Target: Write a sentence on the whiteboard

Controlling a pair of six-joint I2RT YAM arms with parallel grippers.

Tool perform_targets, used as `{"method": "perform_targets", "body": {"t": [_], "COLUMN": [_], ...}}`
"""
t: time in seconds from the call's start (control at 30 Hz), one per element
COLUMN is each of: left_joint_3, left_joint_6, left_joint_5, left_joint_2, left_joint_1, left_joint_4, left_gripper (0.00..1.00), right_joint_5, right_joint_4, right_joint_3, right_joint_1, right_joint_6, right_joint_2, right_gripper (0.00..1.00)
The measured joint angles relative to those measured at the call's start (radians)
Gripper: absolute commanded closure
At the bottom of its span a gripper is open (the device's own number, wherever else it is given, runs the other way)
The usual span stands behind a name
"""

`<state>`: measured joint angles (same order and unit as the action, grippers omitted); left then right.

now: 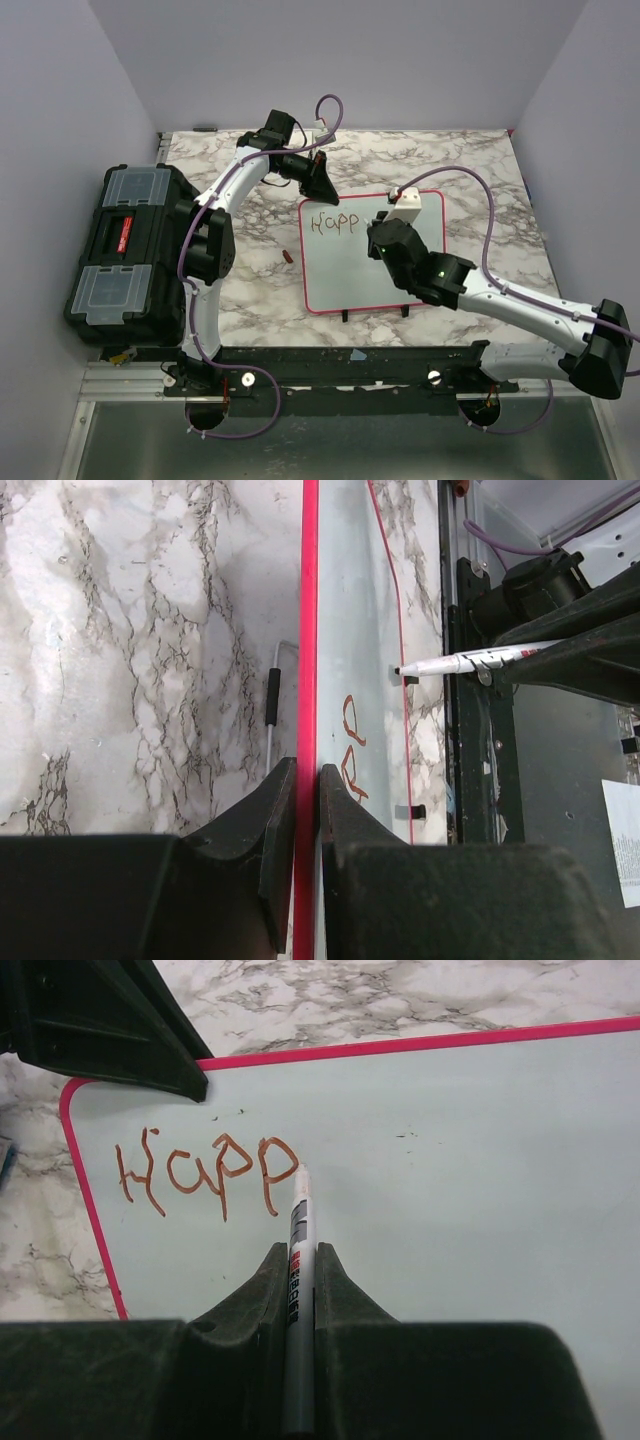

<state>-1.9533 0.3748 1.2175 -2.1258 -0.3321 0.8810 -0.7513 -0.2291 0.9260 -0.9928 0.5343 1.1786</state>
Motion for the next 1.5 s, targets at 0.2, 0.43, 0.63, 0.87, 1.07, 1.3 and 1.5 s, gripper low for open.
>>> {"method": "perform_targets", "body": {"t": [0.2, 0.43, 0.63, 0.87, 1.07, 1.3, 1.5], "left_joint_3": [0.006, 0.007, 0.007, 0.009, 0.01, 0.011, 0.011], "left_joint_6": [-0.002, -0.002, -0.002, 0.0, 0.001, 0.002, 0.002], "left_joint_5": [0.001, 0.004, 0.007, 0.007, 0.006, 0.006, 0.006], "left_joint_2": [0.009, 0.009, 0.009, 0.009, 0.009, 0.009, 0.009], "left_joint_1": [0.001, 0.001, 0.001, 0.005, 0.006, 0.006, 0.008], "left_joint_4": [-0.004, -0.004, -0.004, -0.004, -0.004, -0.004, -0.004], "left_gripper": [1.0, 1.0, 1.0, 1.0, 1.0, 1.0, 1.0], "right_joint_5": [-0.019, -0.046, -0.05, -0.05, -0.05, -0.041, -0.01], "right_joint_4": [-0.008, -0.029, -0.047, -0.053, -0.055, -0.075, -0.138], "right_joint_3": [0.026, 0.089, 0.12, 0.122, 0.122, 0.123, 0.142], "right_joint_1": [0.0, 0.0, 0.011, 0.017, 0.018, 0.018, 0.018], "right_joint_6": [0.012, 0.024, 0.026, 0.041, 0.06, 0.092, 0.126], "right_joint_2": [0.027, 0.096, 0.146, 0.169, 0.17, 0.169, 0.169], "right_gripper": [0.99, 0.99, 0.99, 0.99, 0.99, 0.99, 0.99]}}
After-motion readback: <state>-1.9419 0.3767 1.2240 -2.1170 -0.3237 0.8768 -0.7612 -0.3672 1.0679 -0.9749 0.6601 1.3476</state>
